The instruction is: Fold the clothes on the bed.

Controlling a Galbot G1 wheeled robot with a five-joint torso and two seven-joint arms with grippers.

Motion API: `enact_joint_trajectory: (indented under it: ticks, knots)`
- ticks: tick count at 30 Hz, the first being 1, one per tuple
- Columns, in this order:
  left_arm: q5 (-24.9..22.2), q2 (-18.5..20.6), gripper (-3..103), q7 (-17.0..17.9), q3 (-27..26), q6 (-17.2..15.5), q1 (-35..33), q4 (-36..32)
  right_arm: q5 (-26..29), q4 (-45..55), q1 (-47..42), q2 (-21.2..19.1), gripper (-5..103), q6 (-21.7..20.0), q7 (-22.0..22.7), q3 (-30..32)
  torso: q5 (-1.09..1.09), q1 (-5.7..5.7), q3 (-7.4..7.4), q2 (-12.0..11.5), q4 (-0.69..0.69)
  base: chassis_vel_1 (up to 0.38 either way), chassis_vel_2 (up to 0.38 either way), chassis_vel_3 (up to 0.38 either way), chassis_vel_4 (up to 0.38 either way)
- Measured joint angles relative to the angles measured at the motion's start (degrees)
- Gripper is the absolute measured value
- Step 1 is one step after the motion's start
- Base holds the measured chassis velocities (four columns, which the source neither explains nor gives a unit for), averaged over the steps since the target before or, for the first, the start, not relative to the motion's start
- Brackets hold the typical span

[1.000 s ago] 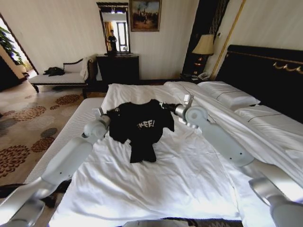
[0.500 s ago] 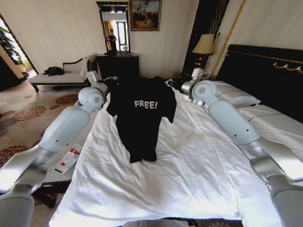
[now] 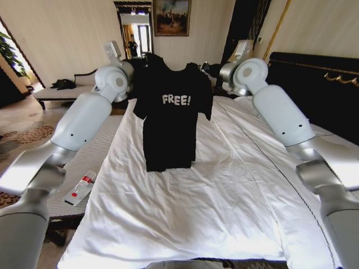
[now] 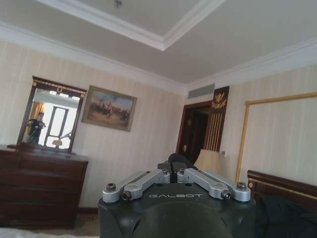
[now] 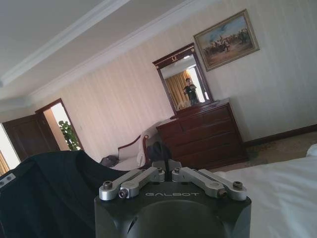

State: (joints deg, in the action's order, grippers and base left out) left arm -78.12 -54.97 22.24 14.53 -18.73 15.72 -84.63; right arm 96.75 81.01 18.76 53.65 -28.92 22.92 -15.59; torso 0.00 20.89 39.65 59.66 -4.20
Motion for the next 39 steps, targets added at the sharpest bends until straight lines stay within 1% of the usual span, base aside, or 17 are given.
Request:
enact_joint_trajectory:
  ticks: [5, 6, 10, 11, 15, 16, 18, 19, 21, 24, 26, 29, 30, 32, 34, 36, 39]
  knots:
    - [-2.9, 9.4, 1, 1.7, -4.8, -0.6, -5.6, -11.3, 6.1, 10.8, -2.1, -2.9, 1, -0.8, 6.1, 3.1, -0.01, -0.01, -0.01, 0.0, 0.01, 0.000, 0.000, 0.000, 0.000]
    - [-2.9, 9.4, 1, 1.7, -4.8, -0.6, -5.6, -11.3, 6.1, 10.8, -2.1, -2.9, 1, -0.8, 6.1, 3.1, -0.01, -0.01, -0.01, 0.0, 0.01, 0.000, 0.000, 0.000, 0.000]
    - [-5.9, 16.8, 1, 2.9, -11.2, -1.1, -10.7, -21.5, 12.5, 21.2, -2.9, -5.2, 1, -0.7, 12.6, 5.0, -0.06, -0.01, -0.02, 0.0, 0.04, 0.000, 0.000, 0.000, 0.000]
    - [-5.9, 16.8, 1, 2.9, -11.2, -1.1, -10.7, -21.5, 12.5, 21.2, -2.9, -5.2, 1, -0.7, 12.6, 5.0, -0.06, -0.01, -0.02, 0.0, 0.04, 0.000, 0.000, 0.000, 0.000]
    - [-7.9, 25.1, 1, 1.6, -17.3, -1.3, -16.7, -29.3, 19.8, 29.3, -3.2, -8.0, 1, 0.1, 18.4, 6.6, 0.02, -0.03, -0.03, 0.0, -0.02, 0.000, 0.000, 0.000, 0.000]
    - [-7.9, 25.1, 1, 1.6, -17.3, -1.3, -16.7, -29.3, 19.8, 29.3, -3.2, -8.0, 1, 0.1, 18.4, 6.6, 0.02, -0.03, -0.03, 0.0, -0.02, 0.000, 0.000, 0.000, 0.000]
    - [-8.7, 31.9, 1, 0.5, -21.4, -0.6, -22.4, -33.8, 22.8, 33.1, -2.7, -9.9, 1, 0.6, 20.1, 6.8, -0.01, -0.01, -0.01, 0.0, 0.02, 0.000, 0.000, 0.000, 0.000]
    - [-8.7, 31.9, 1, 0.5, -21.4, -0.6, -22.4, -33.8, 22.8, 33.1, -2.7, -9.9, 1, 0.6, 20.1, 6.8, -0.01, -0.01, -0.01, 0.0, 0.02, 0.000, 0.000, 0.000, 0.000]
    - [-10.4, 35.5, 1, 0.7, -23.6, 0.1, -24.4, -37.2, 25.3, 36.0, -2.5, -11.9, 1, 0.6, 21.1, 7.5, -0.03, 0.00, -0.01, 0.0, 0.06, 0.000, 0.000, 0.000, 0.000]
    - [-13.6, 37.3, 1, 3.5, -23.8, -0.7, -22.7, -42.2, 29.4, 39.8, -3.4, -16.7, 1, 0.0, 21.7, 10.8, -0.02, -0.02, -0.03, 0.0, 0.01, 0.000, 0.000, 0.000, 0.000]
    - [-14.5, 37.9, 1, 4.3, -23.8, -1.1, -22.7, -43.8, 30.8, 40.8, -3.9, -18.2, 1, -0.2, 21.9, 12.0, 0.01, -0.03, -0.03, 0.0, -0.04, 0.000, 0.000, 0.000, 0.000]
    - [-17.6, 41.6, 1, 5.5, -31.6, -2.1, -28.4, -48.4, 34.1, 43.7, -5.0, -21.7, 1, -0.8, 22.4, 14.1, 0.05, -0.02, -0.02, 0.0, -0.06, 0.000, 0.000, 0.000, 0.000]
    - [-17.6, 41.6, 1, 5.5, -31.6, -2.1, -28.4, -48.4, 34.1, 43.7, -5.0, -21.7, 1, -0.8, 22.4, 14.1, 0.05, -0.02, -0.02, 0.0, -0.06, 0.000, 0.000, 0.000, 0.000]
    - [-19.3, 43.8, 1, 5.4, -37.3, -2.6, -34.6, -49.9, 34.9, 45.3, -7.7, -23.6, 1, -1.1, 22.6, 16.5, 0.05, -0.01, -0.01, 0.0, 0.05, 0.000, 0.000, 0.000, 0.000]
    - [-19.1, 43.8, 1, 5.4, -37.6, -2.9, -36.4, -50.2, 35.0, 46.6, -11.0, -25.1, 1, -1.2, 22.5, 19.4, 0.00, 0.00, 0.00, 0.0, 0.06, 0.000, 0.000, 0.000, 0.000]
    - [-16.4, 41.3, 1, 5.6, -35.7, -3.4, -38.7, -49.6, 33.4, 49.2, -20.3, -27.4, 1, -1.3, 22.4, 25.4, -0.06, -0.01, -0.02, 0.0, 0.01, 0.000, 0.000, 0.000, 0.000]
    - [-13.8, 37.8, 1, 6.1, -33.4, -4.1, -41.0, -48.2, 29.2, 49.6, -27.8, -26.2, 1, -1.2, 22.5, 26.0, -0.02, -0.02, -0.02, 0.0, -0.04, 0.000, 0.000, 0.000, 0.000]
